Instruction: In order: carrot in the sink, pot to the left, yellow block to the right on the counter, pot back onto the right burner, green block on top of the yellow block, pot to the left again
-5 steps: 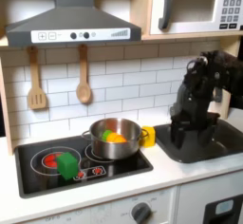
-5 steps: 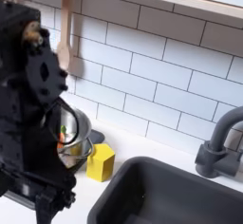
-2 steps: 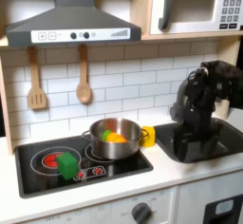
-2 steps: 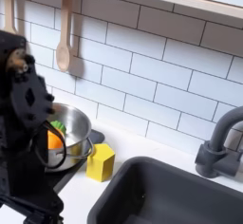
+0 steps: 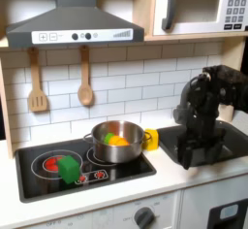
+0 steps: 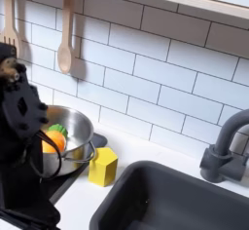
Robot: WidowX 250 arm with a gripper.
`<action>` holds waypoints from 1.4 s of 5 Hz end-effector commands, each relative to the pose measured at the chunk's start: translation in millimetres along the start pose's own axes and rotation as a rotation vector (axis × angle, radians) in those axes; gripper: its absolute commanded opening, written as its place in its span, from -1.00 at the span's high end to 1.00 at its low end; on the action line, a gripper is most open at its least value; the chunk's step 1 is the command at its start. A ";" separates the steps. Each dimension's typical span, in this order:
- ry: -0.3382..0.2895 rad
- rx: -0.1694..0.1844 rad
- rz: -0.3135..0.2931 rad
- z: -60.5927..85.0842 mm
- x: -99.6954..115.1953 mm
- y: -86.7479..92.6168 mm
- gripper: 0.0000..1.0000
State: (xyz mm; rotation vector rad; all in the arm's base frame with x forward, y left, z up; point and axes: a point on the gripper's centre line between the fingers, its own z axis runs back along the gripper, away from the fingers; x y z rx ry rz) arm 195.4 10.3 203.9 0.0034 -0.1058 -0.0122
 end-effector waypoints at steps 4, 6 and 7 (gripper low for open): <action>0.011 0.052 0.025 0.2 -1.6 0.8 -1.00; 0.010 0.052 0.024 0.5 -1.7 0.5 -1.00; -0.010 0.051 0.047 -1.4 9.2 6.6 -1.00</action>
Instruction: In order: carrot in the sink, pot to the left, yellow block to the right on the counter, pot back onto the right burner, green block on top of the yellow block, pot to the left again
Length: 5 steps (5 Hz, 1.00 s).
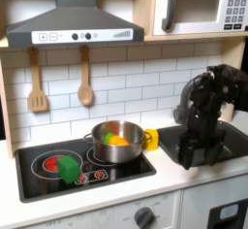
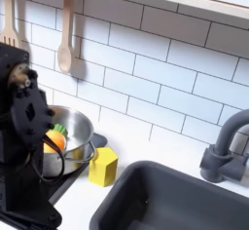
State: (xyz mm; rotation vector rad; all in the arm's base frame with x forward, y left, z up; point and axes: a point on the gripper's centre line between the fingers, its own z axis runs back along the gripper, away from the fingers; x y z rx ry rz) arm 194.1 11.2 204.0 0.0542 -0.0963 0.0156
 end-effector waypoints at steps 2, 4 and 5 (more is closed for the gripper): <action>-0.051 -0.004 0.053 -5.1 41.0 11.8 -1.00; -0.101 0.005 0.086 -10.6 78.7 27.0 -1.00; -0.135 -0.015 0.098 -9.5 94.9 28.2 -1.00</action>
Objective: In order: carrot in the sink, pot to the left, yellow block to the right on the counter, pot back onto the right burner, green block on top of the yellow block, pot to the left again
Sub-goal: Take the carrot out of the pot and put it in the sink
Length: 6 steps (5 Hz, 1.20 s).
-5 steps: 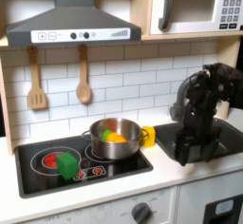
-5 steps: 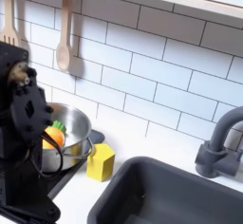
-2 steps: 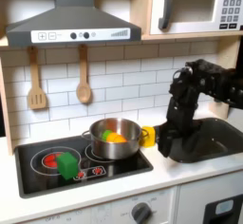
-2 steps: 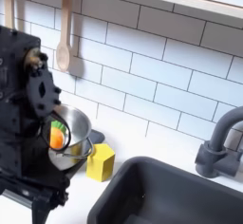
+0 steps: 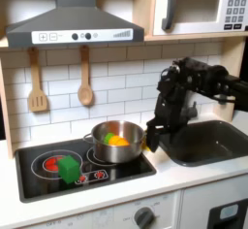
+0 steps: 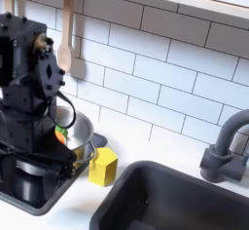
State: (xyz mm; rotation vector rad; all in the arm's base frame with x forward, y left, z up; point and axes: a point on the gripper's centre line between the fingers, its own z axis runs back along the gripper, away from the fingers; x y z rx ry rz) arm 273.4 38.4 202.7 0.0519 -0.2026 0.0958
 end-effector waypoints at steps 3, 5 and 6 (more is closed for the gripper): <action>-0.082 -0.027 0.022 -16.7 54.8 9.6 -1.00; -0.096 -0.014 0.093 -20.5 74.7 22.2 -1.00; -0.093 -0.012 0.116 -22.7 81.2 25.1 -1.00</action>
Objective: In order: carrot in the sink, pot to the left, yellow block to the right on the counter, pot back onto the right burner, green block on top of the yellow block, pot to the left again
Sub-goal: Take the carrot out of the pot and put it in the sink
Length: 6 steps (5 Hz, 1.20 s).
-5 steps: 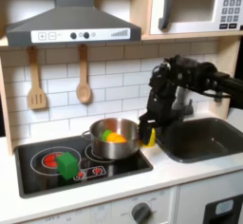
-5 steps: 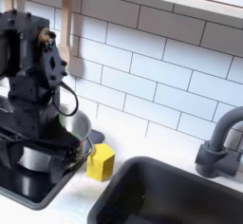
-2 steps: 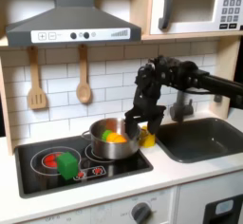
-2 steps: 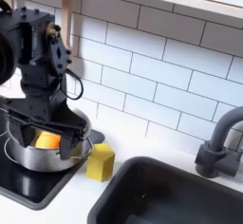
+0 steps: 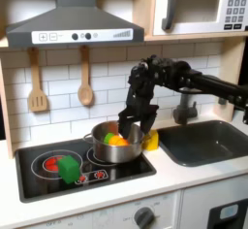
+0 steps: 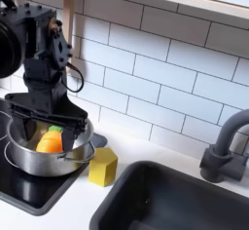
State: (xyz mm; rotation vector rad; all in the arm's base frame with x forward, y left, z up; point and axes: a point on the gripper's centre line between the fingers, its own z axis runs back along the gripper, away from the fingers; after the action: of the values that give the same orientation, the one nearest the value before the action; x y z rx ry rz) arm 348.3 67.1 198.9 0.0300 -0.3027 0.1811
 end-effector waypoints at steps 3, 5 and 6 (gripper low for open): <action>0.042 0.040 0.151 -17.8 13.7 5.3 -1.00; 0.066 0.072 0.208 -27.8 16.1 6.9 -1.00; 0.076 0.078 0.207 -34.4 18.3 0.0 -1.00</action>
State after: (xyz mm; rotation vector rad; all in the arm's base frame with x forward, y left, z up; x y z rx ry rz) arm 375.6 75.2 171.3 0.0736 -0.2197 0.4028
